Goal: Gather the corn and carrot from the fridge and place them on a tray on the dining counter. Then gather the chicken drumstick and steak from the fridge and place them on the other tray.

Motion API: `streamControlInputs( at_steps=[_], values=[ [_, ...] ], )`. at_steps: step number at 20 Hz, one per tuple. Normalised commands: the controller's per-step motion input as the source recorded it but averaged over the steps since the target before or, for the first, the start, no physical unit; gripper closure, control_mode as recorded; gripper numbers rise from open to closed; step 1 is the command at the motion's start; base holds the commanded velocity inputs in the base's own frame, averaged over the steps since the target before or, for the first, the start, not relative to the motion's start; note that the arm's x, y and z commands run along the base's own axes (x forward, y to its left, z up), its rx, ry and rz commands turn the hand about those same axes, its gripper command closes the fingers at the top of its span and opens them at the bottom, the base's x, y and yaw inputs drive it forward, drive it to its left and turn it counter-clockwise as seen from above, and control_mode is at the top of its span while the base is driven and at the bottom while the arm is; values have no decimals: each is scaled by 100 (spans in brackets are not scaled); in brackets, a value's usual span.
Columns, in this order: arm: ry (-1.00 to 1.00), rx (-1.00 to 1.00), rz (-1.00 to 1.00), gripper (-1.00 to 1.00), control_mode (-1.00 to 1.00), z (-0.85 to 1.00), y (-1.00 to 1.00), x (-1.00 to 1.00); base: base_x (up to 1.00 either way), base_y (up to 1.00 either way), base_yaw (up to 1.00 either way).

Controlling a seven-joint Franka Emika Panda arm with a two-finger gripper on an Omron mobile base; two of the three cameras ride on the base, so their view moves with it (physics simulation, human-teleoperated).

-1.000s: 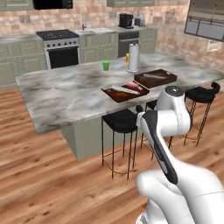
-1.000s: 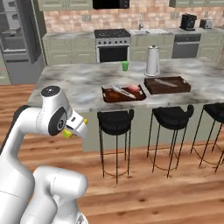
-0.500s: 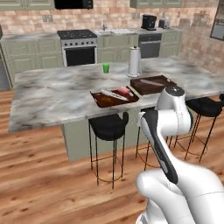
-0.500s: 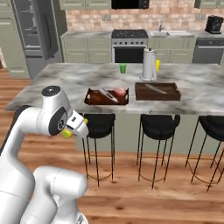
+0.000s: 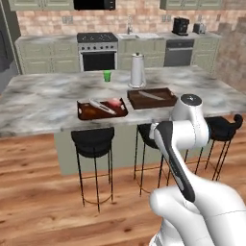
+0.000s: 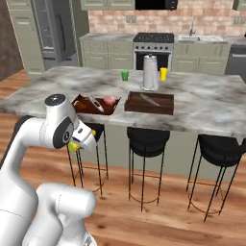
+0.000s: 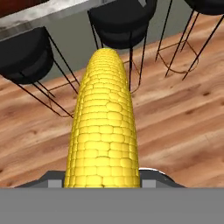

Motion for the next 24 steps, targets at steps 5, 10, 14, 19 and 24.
streamControlInputs(
  at_steps=[5, 10, 14, 19, 24],
  values=[
    [0, 0, 0, 100, 100, 0, 0, 0, 0, -100, 26],
    [0, 0, 0, 100, 100, 0, 0, 0, 6, -96, 13],
    [0, 0, 0, 100, 100, 0, 0, 0, 32, -46, 18],
    [0, 0, 0, 100, 100, 0, 0, 0, 39, -14, 11],
    [0, 0, 0, 100, 100, 0, 0, 0, 49, 0, 0]
  ],
)
